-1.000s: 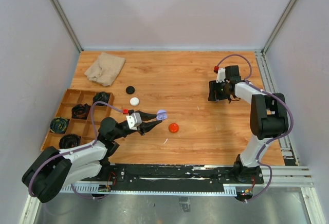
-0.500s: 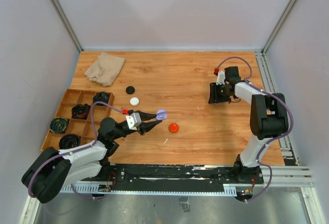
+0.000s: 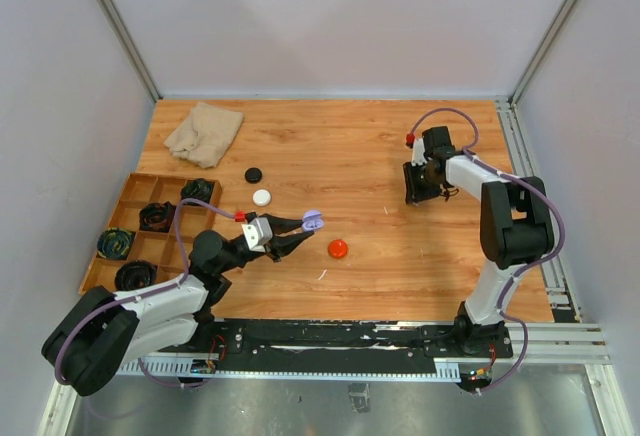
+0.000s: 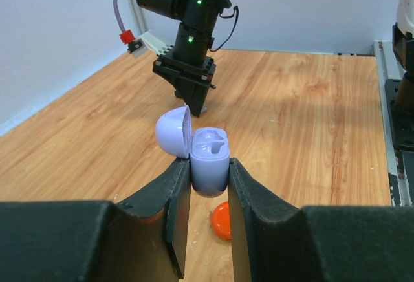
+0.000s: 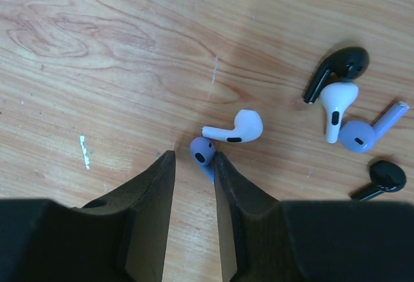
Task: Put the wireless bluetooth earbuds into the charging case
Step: Pick up the earbud from the center of the board.
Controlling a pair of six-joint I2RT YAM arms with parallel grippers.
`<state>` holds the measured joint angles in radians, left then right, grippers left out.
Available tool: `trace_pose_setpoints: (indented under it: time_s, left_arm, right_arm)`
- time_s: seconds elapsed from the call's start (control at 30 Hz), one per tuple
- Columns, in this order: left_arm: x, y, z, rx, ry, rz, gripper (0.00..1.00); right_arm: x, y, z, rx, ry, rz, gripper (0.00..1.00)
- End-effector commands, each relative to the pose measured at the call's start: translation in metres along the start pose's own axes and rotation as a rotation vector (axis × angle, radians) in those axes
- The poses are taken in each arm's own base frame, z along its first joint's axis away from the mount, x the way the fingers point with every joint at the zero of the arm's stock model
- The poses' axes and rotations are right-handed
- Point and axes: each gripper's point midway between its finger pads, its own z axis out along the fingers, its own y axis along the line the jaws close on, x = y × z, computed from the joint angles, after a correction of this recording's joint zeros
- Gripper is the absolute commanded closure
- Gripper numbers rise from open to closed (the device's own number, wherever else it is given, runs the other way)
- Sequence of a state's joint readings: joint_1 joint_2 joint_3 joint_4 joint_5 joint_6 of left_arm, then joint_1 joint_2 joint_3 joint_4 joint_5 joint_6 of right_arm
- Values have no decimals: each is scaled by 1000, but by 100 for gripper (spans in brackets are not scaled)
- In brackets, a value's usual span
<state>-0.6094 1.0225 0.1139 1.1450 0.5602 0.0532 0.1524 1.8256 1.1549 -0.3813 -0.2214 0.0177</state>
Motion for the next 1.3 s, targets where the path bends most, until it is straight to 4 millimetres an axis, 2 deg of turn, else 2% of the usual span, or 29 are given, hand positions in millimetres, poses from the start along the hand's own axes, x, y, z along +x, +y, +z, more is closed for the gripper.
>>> trace_pose_setpoints:
  time_s: [0.0, 0.23, 0.4, 0.57, 0.67, 0.73, 1.07, 1.27]
  left_arm:
    - [-9, 3, -2, -26, -43, 18, 100]
    - [-7, 4, -3, -38, -36, 21, 100]
    - [-7, 4, -4, -40, -36, 19, 100]
    - [-6, 5, -4, -40, -34, 19, 100]
    - [-6, 5, -4, -41, -32, 18, 100]
    - [-5, 5, -3, -40, -31, 17, 100]
    - [-5, 4, -3, -37, -29, 15, 100]
    - [-5, 4, -3, -37, -30, 17, 100]
  right_arm:
    - [15, 4, 7, 29, 80, -18, 70]
    - [26, 16, 10, 41, 138, -52, 79]
    - [45, 33, 10, 32, 193, -62, 81]
    - [68, 49, 6, 27, 262, -41, 79]
    - [74, 56, 2, 25, 278, -47, 73]
    - [75, 59, -1, 24, 281, -56, 70]
    - [70, 81, -7, -27, 276, -117, 69]
    - [51, 75, -25, 25, 233, -148, 67]
